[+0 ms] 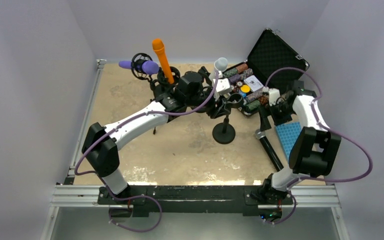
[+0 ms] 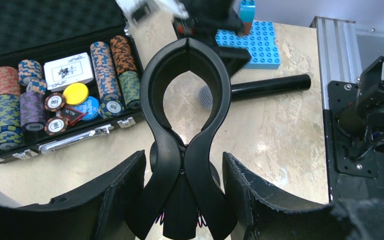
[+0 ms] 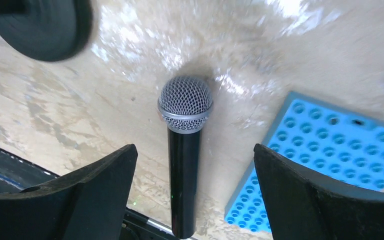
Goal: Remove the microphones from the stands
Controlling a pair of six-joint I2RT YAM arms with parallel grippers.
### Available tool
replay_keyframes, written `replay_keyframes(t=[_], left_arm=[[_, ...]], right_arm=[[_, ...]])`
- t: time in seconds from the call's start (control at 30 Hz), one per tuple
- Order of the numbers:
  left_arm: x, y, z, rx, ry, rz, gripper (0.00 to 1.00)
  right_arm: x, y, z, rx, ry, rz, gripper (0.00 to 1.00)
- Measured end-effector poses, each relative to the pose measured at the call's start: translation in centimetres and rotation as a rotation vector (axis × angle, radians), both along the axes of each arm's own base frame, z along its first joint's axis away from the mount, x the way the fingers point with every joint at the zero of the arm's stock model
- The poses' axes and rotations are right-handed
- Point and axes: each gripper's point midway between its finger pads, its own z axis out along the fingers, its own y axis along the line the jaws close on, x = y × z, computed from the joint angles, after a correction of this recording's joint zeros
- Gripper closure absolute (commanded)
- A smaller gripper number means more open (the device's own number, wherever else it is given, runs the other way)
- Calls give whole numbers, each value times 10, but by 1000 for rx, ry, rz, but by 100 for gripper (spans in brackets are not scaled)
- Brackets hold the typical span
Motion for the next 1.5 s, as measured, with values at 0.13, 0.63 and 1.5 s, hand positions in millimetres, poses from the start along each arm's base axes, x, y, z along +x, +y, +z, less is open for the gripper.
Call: replay_keyframes(t=[0.13, 0.63, 1.5], left_arm=[[-6, 2, -2, 29, 27, -25, 100], [-8, 2, -4, 56, 60, -29, 6], [-12, 7, -3, 39, 121, -57, 40]], right_arm=[[25, 8, 53, 44, -146, 12, 4], [36, 120, 259, 669, -473, 82, 1], [22, 169, 205, 787, -167, 92, 53]])
